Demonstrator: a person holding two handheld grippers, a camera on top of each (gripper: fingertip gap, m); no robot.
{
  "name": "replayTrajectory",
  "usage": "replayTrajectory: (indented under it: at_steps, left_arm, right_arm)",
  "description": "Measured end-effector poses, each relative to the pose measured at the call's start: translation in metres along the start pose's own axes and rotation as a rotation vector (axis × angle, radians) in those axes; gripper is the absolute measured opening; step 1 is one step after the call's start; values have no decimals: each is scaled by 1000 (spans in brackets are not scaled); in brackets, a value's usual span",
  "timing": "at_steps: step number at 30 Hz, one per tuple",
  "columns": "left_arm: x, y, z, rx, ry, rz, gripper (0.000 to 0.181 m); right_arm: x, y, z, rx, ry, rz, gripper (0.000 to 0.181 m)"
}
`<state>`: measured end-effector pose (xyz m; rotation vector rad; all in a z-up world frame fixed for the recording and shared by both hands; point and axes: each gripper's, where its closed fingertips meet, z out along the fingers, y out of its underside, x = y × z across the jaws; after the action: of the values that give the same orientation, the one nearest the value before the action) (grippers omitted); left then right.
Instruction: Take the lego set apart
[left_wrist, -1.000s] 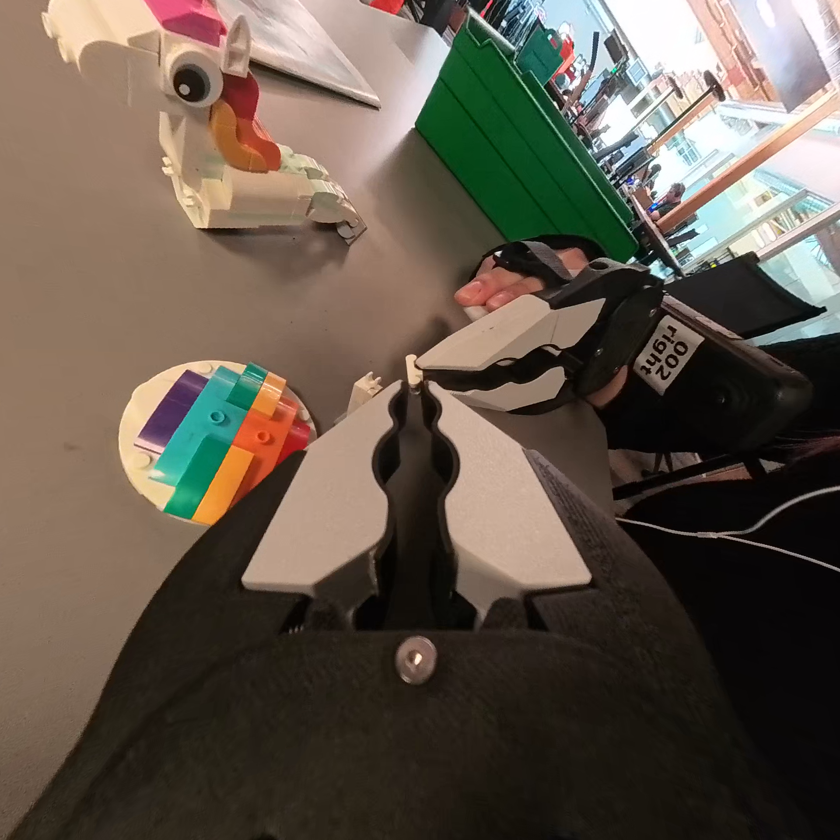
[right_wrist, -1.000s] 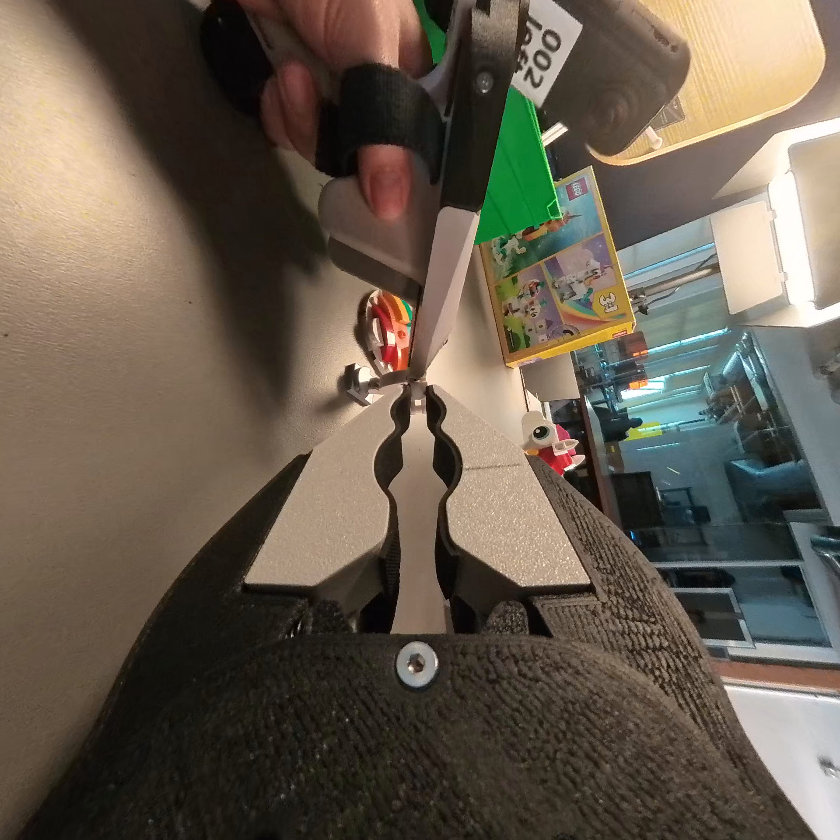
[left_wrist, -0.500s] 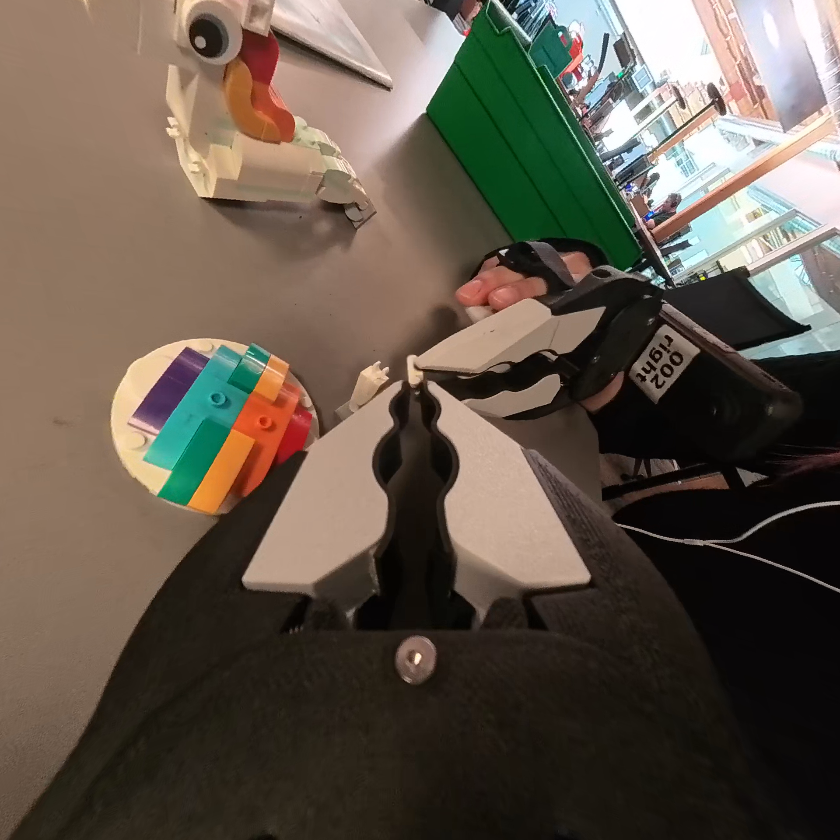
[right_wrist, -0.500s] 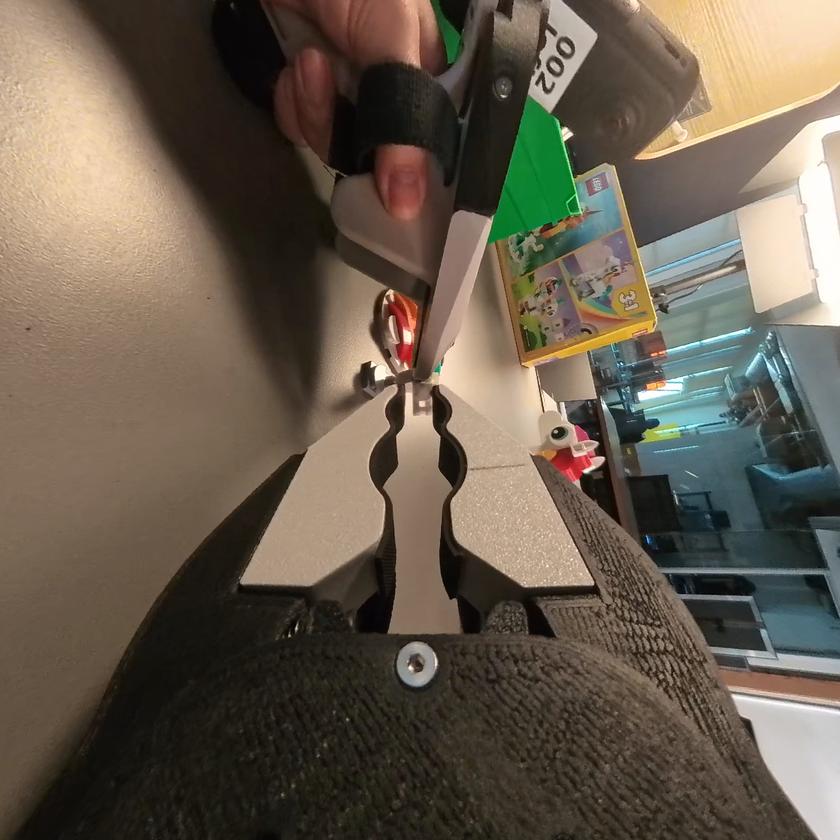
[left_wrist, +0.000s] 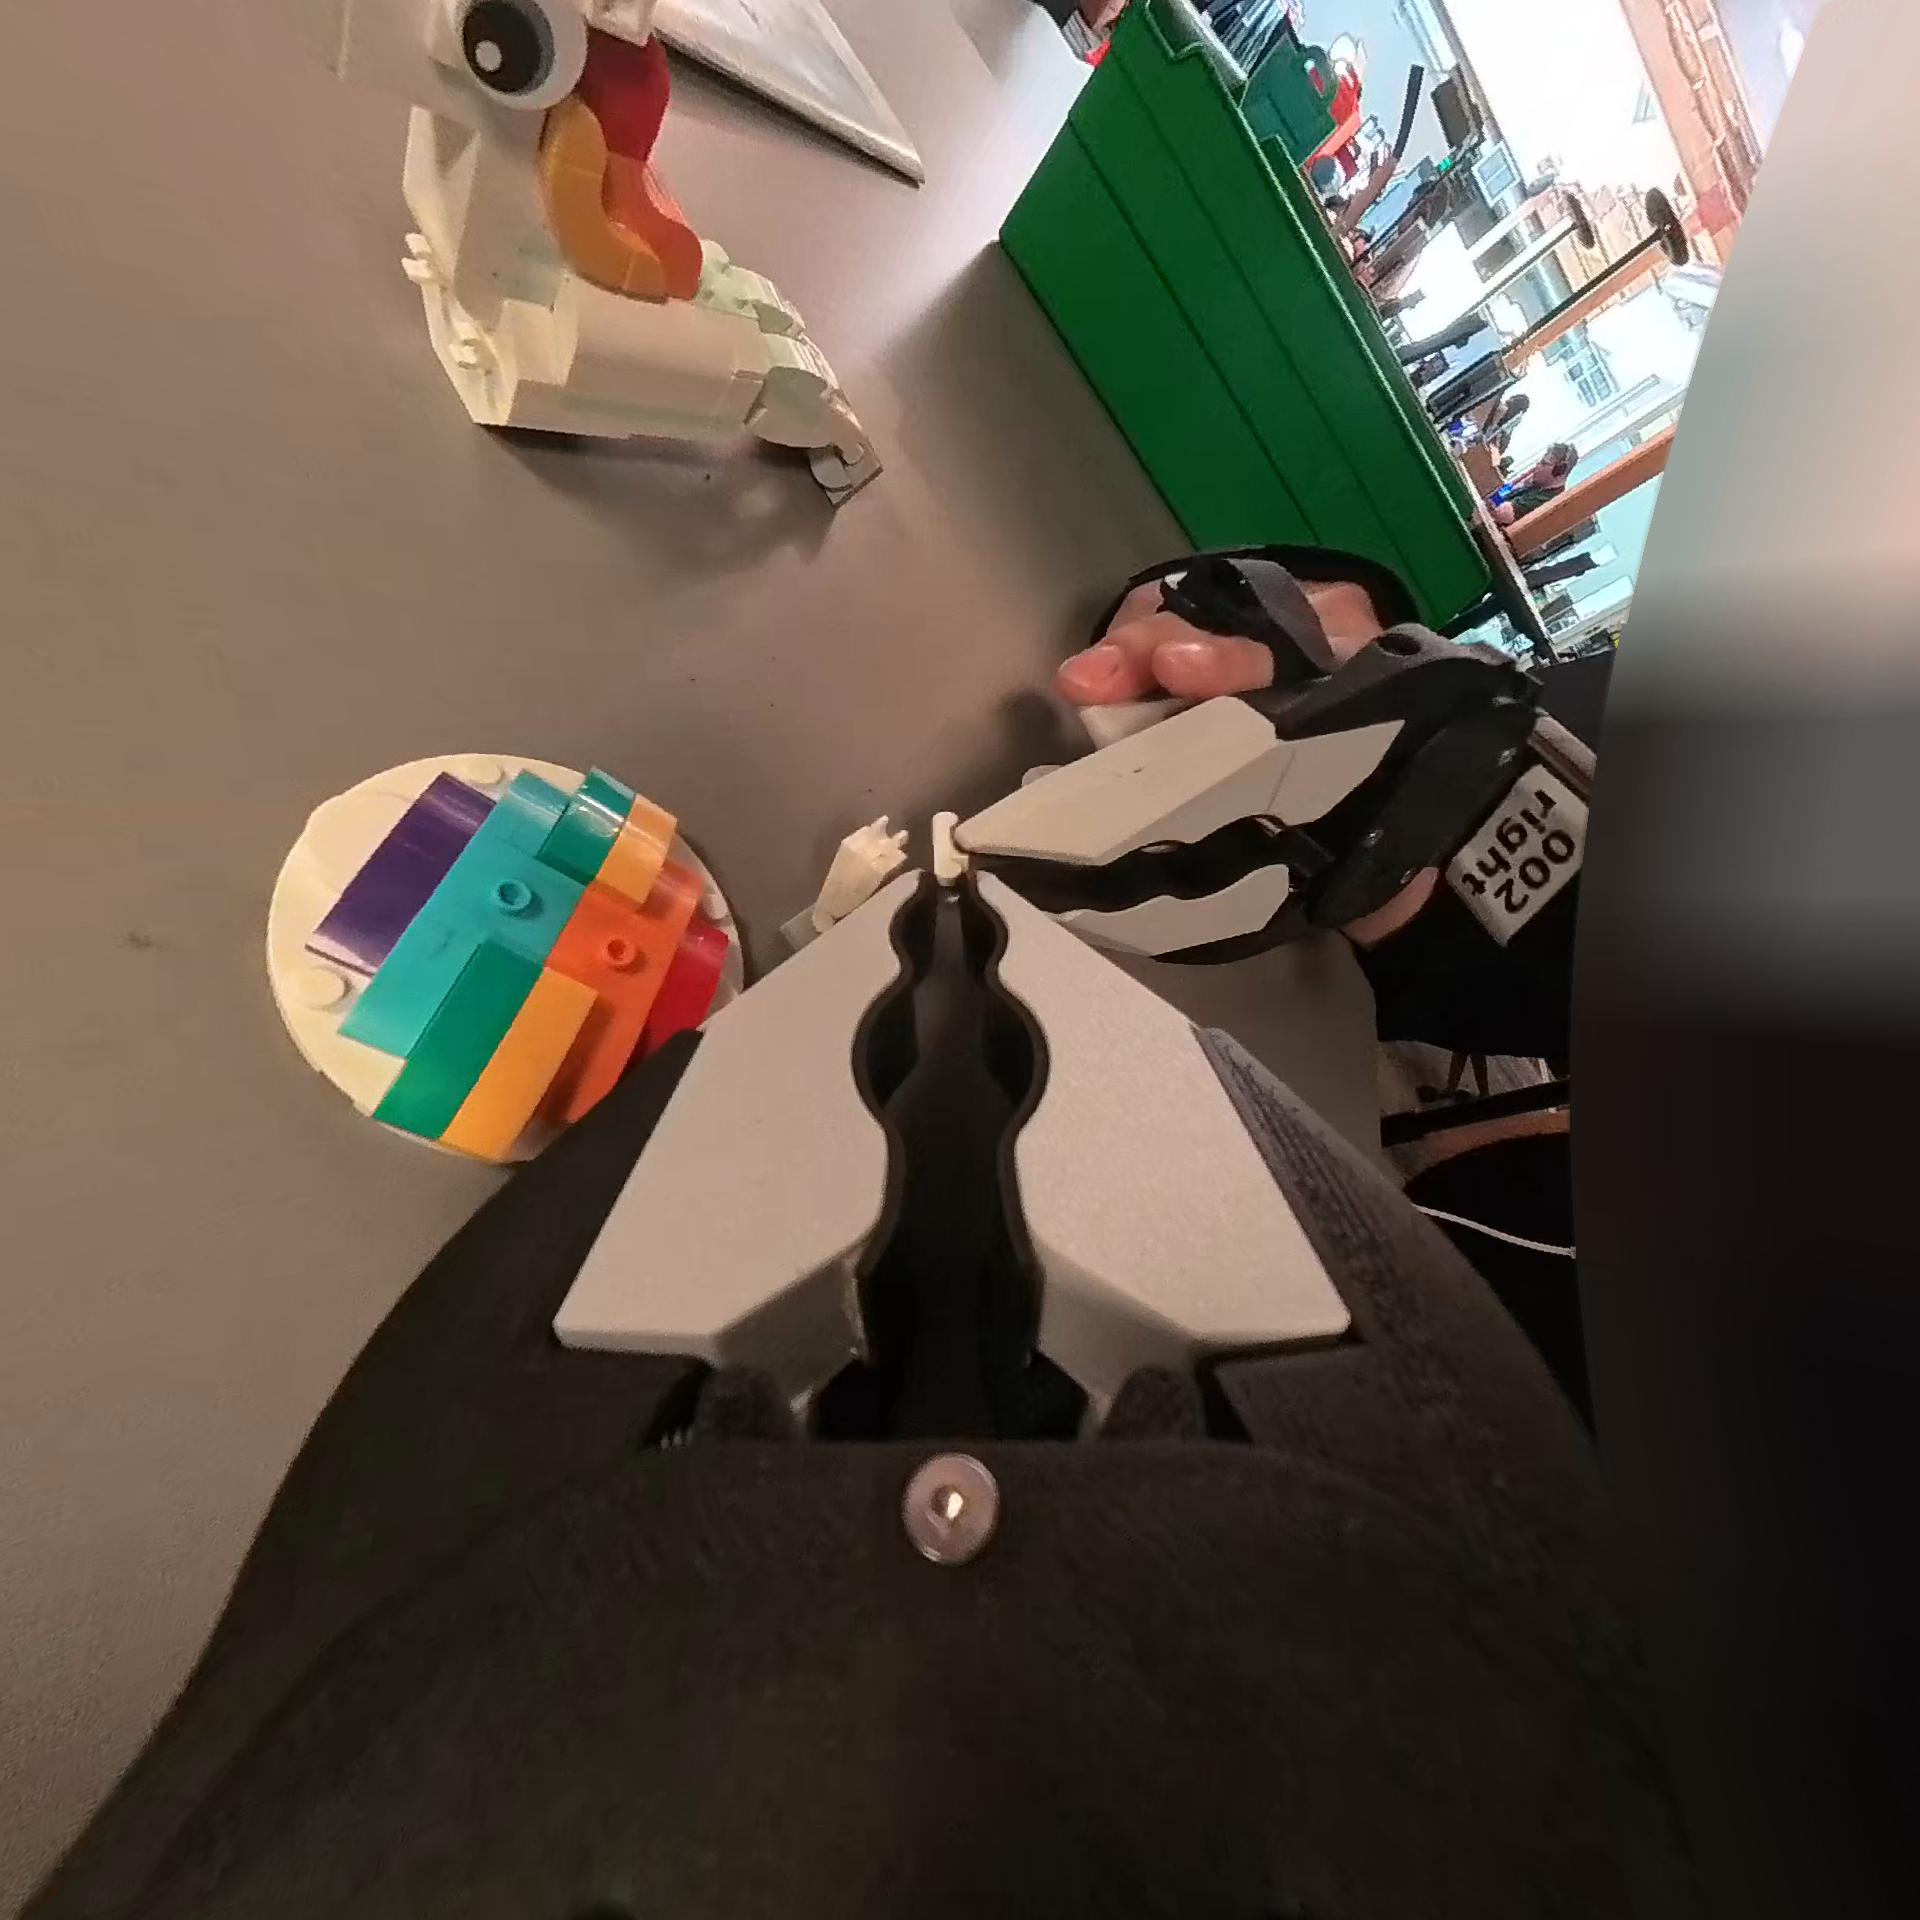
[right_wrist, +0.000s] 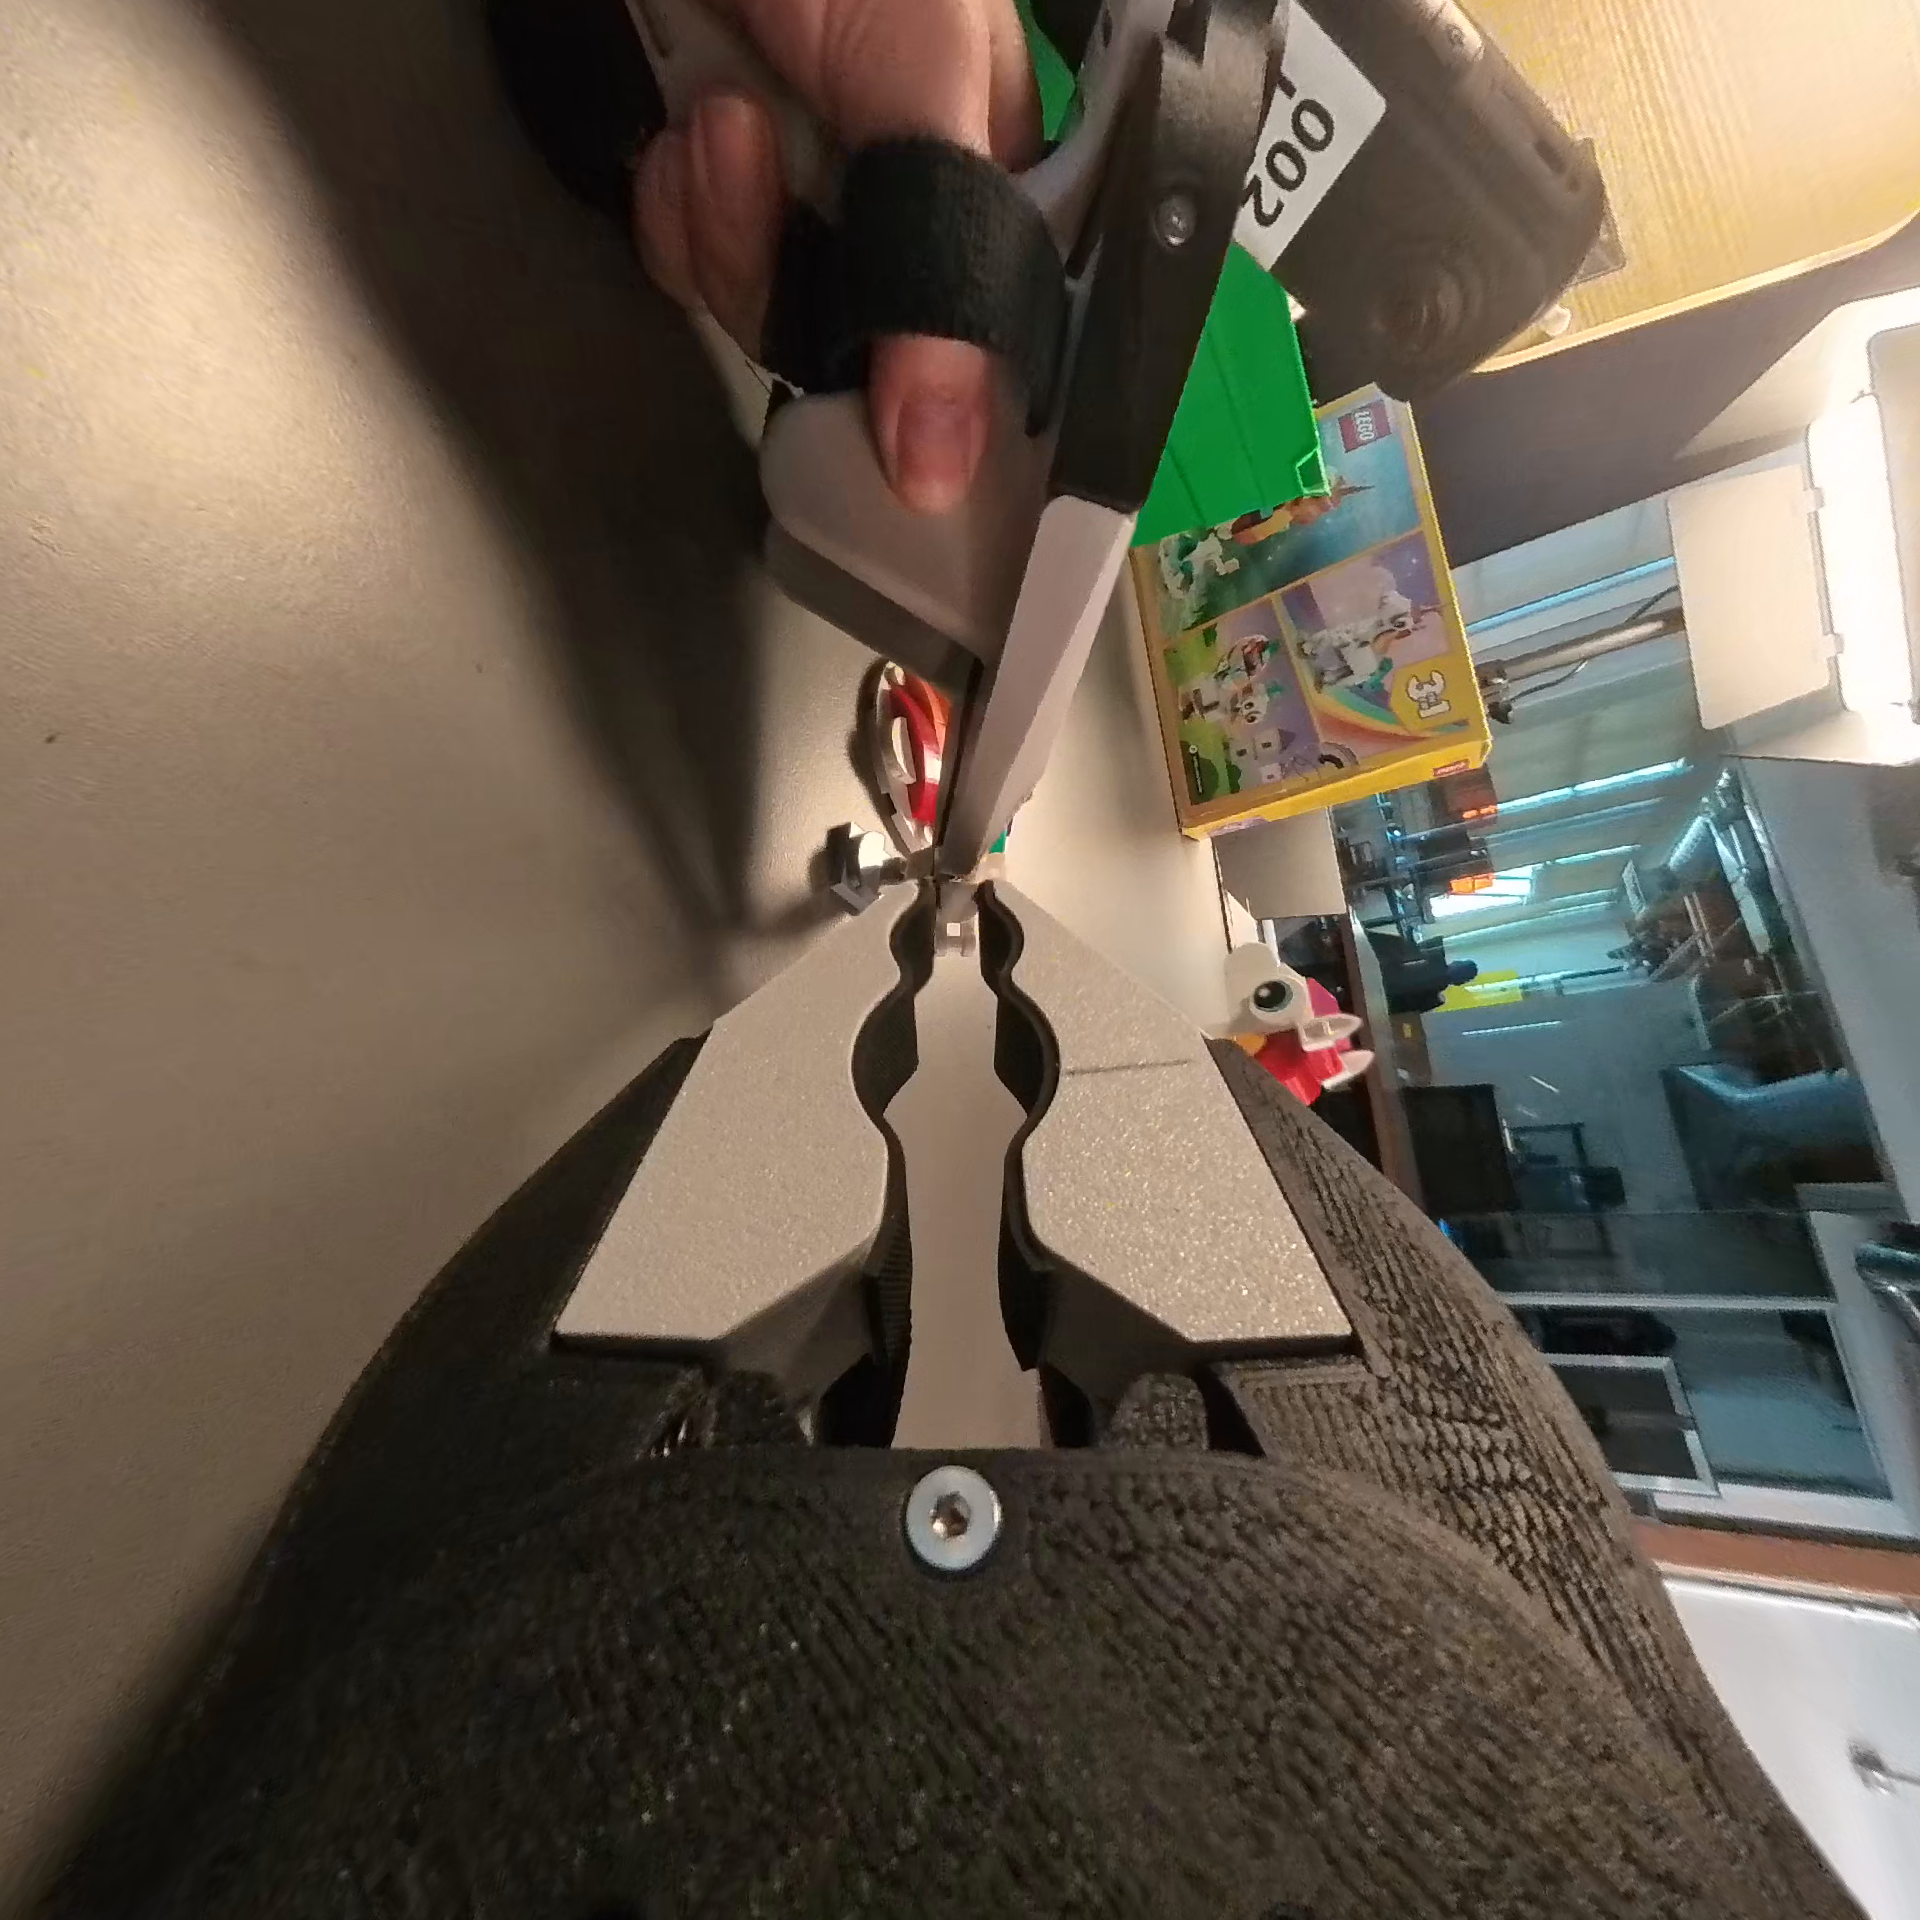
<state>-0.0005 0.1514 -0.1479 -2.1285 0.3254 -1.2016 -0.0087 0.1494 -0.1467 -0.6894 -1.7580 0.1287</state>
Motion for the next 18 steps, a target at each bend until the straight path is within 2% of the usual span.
replayTrajectory:
  at_steps: [10, 16, 17, 18]
  left_arm:
    - [-3, 1, 1, -6, -45, 34, 3]
    - [3, 4, 2, -22, -19, 52, 3]
    - [1, 4, 1, -19, -30, 45, 3]
    - [-21, 4, -3, -37, -168, 38, 2]
  right_arm:
    - [-2, -2, 2, 9, 11, -6, 4]
    - [-5, -8, -7, 72, -17, 74, 4]
    - [-3, -13, -9, 112, -6, 88, 4]
    - [4, -25, -15, 183, 17, 121, 0]
